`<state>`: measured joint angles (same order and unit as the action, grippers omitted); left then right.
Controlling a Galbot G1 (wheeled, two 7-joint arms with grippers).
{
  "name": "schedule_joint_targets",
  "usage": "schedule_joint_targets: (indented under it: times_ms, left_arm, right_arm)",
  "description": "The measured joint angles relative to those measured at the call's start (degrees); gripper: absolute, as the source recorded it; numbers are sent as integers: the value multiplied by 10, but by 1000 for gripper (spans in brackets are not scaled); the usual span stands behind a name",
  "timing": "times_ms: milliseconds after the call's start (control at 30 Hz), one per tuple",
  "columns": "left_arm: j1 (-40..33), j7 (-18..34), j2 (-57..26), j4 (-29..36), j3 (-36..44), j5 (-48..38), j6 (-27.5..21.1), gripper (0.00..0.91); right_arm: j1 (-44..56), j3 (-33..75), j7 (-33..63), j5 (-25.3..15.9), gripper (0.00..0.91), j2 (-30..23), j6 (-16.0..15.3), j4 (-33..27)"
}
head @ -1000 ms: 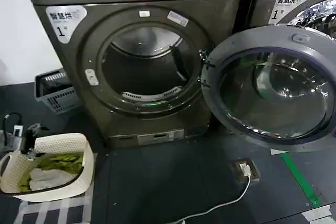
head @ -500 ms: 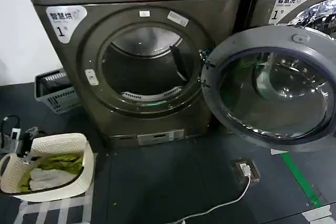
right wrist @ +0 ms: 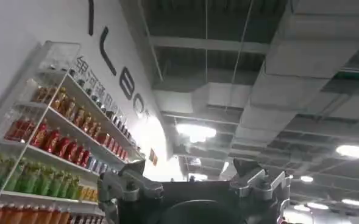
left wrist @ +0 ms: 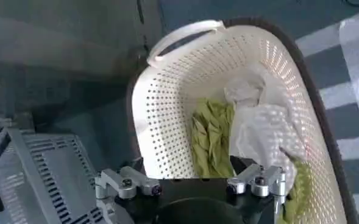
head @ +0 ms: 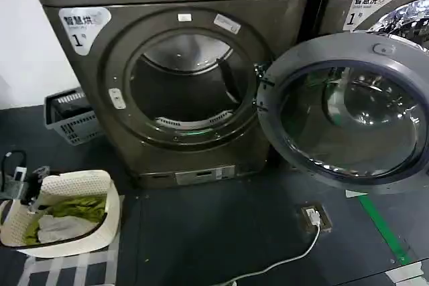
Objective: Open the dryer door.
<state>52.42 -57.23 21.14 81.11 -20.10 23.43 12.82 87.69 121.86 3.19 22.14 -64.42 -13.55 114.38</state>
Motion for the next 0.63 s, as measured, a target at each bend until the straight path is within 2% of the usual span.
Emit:
schedule_joint_targets:
  times_ms: [633]
  left_arm:
    - [16,-8,-13,4,-13,9,11,907]
  right_arm:
    - [-1,5,-11,-6,907,-3,2,5]
